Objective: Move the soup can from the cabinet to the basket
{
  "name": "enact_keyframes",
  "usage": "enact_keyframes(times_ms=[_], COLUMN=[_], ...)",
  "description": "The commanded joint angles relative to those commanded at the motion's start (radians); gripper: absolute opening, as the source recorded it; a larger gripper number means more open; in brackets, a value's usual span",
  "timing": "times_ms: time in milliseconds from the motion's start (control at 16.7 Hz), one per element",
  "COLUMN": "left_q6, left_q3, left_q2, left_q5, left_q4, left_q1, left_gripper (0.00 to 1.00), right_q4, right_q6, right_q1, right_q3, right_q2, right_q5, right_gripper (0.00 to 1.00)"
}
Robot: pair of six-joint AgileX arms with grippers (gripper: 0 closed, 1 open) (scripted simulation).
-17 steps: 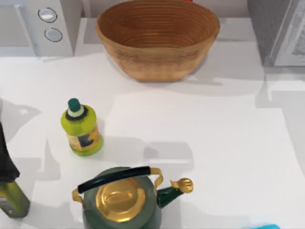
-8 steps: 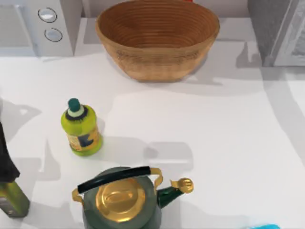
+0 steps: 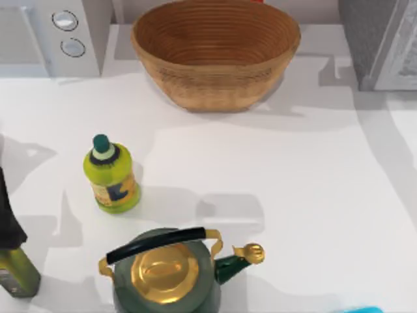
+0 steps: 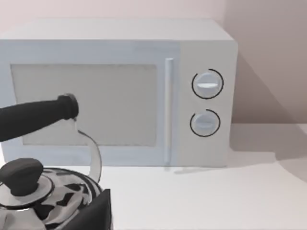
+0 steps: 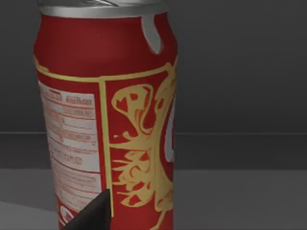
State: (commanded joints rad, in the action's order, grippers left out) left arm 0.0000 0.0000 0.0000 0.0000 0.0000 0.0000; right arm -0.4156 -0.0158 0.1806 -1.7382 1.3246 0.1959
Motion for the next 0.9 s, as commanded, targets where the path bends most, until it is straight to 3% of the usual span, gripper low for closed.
enact_keyframes(times_ms=[540, 900], left_q6=[0.000, 0.000], left_q3=[0.000, 0.000], left_q2=[0.000, 0.000], left_q5=[0.000, 0.000], left_q4=[0.000, 0.000], left_q1=[0.000, 0.000], left_gripper=[1.00, 1.00], right_q4=[0.048, 0.050], right_q6=[0.005, 0.005], right_q1=[0.183, 0.177], right_q3=[-0.029, -0.043], right_q2=[0.069, 0.085], right_q5=[0.189, 0.184], right_gripper=[1.00, 1.00])
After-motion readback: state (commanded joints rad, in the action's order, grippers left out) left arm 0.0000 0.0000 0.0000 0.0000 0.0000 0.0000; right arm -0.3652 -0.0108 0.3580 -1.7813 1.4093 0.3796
